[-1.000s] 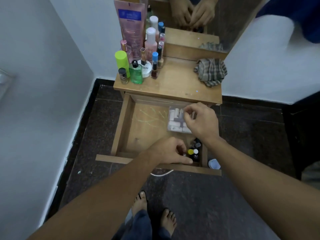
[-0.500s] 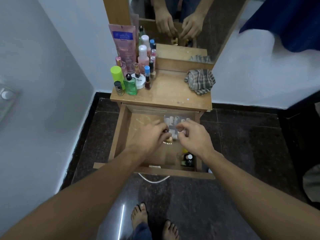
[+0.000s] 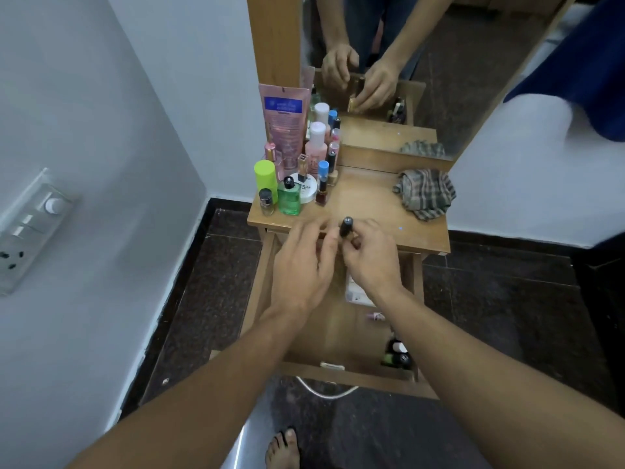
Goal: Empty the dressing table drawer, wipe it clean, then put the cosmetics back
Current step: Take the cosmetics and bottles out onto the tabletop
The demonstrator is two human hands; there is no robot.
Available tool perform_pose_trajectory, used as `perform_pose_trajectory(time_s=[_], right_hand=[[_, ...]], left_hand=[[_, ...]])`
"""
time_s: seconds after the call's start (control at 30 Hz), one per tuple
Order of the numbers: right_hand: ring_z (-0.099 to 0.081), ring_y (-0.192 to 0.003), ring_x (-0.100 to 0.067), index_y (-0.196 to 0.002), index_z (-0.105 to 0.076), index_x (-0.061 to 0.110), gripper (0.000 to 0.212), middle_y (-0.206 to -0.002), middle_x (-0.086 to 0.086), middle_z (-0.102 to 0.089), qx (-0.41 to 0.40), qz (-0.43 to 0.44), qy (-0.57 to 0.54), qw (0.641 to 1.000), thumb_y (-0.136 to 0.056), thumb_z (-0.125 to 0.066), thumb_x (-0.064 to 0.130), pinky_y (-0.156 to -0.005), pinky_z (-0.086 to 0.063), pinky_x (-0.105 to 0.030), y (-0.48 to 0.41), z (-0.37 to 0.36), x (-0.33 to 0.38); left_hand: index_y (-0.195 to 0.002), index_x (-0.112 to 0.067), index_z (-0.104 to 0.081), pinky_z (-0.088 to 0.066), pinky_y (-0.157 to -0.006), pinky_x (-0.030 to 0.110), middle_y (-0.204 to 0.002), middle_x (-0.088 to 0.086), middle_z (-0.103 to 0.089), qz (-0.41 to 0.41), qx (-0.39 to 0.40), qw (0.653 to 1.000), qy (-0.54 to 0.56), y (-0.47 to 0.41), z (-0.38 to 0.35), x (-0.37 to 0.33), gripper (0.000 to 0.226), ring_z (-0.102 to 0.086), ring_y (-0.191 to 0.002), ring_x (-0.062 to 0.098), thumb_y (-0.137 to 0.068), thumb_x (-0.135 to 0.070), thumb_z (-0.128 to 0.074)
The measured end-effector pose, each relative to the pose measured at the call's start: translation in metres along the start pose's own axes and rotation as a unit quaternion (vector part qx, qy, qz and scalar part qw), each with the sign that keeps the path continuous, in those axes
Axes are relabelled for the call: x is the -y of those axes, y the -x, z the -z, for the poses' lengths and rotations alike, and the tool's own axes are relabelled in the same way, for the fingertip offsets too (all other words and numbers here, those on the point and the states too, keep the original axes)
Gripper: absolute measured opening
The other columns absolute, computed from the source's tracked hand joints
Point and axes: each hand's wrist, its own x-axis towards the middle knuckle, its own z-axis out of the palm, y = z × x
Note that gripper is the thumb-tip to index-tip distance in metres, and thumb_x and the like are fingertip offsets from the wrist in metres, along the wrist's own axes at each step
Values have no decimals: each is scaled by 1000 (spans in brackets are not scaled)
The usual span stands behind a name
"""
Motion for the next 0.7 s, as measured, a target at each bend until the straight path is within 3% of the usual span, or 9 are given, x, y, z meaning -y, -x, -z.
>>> perform_pose_trajectory(time_s=[0.2, 0.43, 0.57, 0.7], right_hand=[[-59, -78, -17, -93, -77, 20, 7, -92, 2, -58, 15, -29, -62, 998, -86, -79, 20, -82, -54, -38, -42, -28, 21], [-54, -79, -13, -92, -75, 20, 10, -89, 8, -58, 18, -23, -3, 1000, -85, -81, 23, -77, -48, -31, -63, -36, 30], [-59, -81, -15, -100, -75, 19, 16, -94, 7, -62, 19, -3, 16, 1000, -85, -81, 19, -80, -54, -35, -63, -36, 29], [-62, -82, -11, -107, -76, 21, 25, -99, 10, -59, 9, -5, 8, 1000, -84, -82, 17, -83, -56, -31, -61, -39, 24]], left_hand=[[-117, -18, -64, -53, -80, 40, -110, -5, -62, 69, -26, 997, 5, 9, -7, 32, 33, -57, -96, 9, -106, -39, -41], [-89, -14, -59, -47, -70, 32, -94, -2, -56, 60, 1, 998, -9, 16, -13, 45, 27, -52, -80, 12, -105, -32, -48], [-92, -14, -63, -41, -69, 22, -96, -3, -58, 51, 5, 999, -14, 17, -18, 49, 23, -48, -78, 5, -104, -30, -52], [-95, -15, -65, -49, -69, 29, -100, -3, -61, 45, 7, 999, -6, 14, -24, 50, 23, -57, -81, 12, -104, -32, -52]])
